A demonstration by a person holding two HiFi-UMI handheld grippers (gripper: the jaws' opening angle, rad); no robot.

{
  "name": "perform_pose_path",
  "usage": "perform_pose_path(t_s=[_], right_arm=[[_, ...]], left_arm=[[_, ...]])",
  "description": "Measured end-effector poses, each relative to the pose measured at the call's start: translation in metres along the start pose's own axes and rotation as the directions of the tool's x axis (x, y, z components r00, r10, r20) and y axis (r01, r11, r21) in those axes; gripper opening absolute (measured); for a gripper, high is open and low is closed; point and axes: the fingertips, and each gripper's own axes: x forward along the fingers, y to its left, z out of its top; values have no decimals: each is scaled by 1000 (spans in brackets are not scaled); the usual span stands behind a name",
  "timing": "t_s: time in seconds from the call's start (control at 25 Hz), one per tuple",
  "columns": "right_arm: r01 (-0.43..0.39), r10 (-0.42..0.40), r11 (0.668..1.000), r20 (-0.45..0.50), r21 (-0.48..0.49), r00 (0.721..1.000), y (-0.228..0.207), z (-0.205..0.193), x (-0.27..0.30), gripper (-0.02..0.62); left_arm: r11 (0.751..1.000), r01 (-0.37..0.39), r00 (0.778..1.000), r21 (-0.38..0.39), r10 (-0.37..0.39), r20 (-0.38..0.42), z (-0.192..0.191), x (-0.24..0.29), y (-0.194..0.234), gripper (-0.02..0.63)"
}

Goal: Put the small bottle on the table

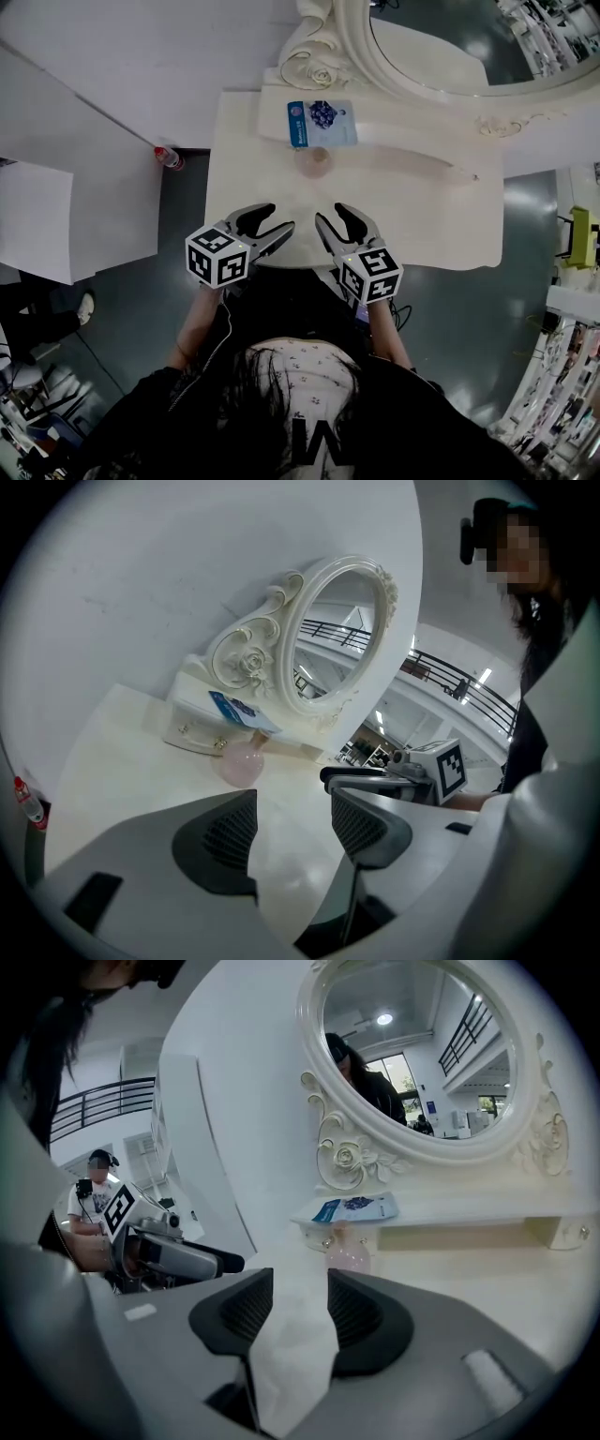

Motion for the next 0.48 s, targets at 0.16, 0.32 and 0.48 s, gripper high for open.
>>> perform_pose_path(t_s=[0.16,0.32,0.48], right_arm=[[-11,11,1000,3,15,1000,6,-6,-15,190],[-17,17,1000,28,25,999,8,-6,-30,190],[-11,10,1000,65,18,998,11,-8,-51,117]], left_arm=[[1000,23,1000,3,-23,-4,-5,7,-13,249],[999,33,999,25,-33,-3,-6,10,-28,249],[998,39,999,50,-40,12,-9,9,-49,247]])
